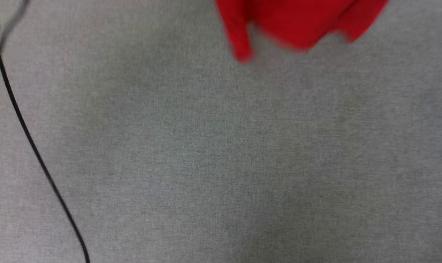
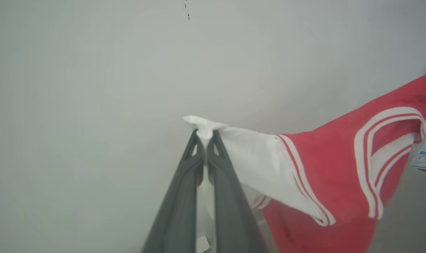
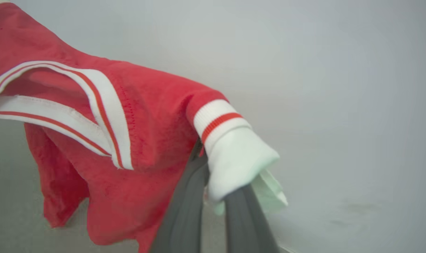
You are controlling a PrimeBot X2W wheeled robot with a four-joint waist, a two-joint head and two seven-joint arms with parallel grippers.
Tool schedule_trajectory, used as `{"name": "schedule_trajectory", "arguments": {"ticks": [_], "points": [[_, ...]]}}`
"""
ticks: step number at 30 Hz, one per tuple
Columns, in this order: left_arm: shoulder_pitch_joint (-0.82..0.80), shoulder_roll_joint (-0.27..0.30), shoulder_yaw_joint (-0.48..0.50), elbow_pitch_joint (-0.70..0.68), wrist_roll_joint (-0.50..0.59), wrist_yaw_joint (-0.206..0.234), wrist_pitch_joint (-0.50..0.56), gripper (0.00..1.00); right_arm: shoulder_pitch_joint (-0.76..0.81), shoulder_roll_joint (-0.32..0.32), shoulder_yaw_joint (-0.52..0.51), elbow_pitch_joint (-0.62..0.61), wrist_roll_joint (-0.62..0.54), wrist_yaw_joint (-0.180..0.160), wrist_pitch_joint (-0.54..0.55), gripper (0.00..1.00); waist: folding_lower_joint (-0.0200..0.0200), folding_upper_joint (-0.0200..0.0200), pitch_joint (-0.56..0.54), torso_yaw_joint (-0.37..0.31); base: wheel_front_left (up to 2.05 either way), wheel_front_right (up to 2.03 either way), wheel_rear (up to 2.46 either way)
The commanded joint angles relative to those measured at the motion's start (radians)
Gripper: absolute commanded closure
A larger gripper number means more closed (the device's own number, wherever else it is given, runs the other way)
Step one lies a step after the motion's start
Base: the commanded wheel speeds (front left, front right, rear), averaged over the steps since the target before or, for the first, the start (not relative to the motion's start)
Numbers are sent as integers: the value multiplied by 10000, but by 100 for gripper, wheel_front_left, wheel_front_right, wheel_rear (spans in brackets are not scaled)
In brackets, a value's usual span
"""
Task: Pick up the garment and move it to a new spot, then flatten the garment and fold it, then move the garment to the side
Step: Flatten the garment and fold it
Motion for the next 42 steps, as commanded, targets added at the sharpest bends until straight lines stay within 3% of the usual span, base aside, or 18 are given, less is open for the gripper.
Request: {"name": "schedule_trajectory", "arguments": {"ticks": [1,10,19,24,33,42], "points": [[-695,-120,162,330,102,-81,-299,100,-931,292,136,460,-288,-5,-355,100,-2,0,421,100,0,0,0],[-2278,-324,431,1733,69,-300,-1054,100,-3170,1085,1001,2299,-998,-4,-1817,100,-2,0,853,176,0,0,0],[-1204,-298,116,2715,-210,-488,-1832,100,-2528,1330,2288,3225,-559,-5,-2924,100,-2,0,1095,159,0,0,0],[296,-60,-263,2739,-282,-524,-2737,100,-1444,1417,3080,3468,-64,-5,-3686,100,-2,0,892,41,0,0,0],[4409,305,-635,1766,-1017,-461,-3970,100,1924,947,4168,3184,994,-4,-4784,100,-2,0,-289,-51,0,0,0],[8880,976,-890,-151,-1728,637,-4086,100,5364,-19,4791,2335,1920,-4,-5216,100,-2,0,-1774,-159,0,0,0]]}}
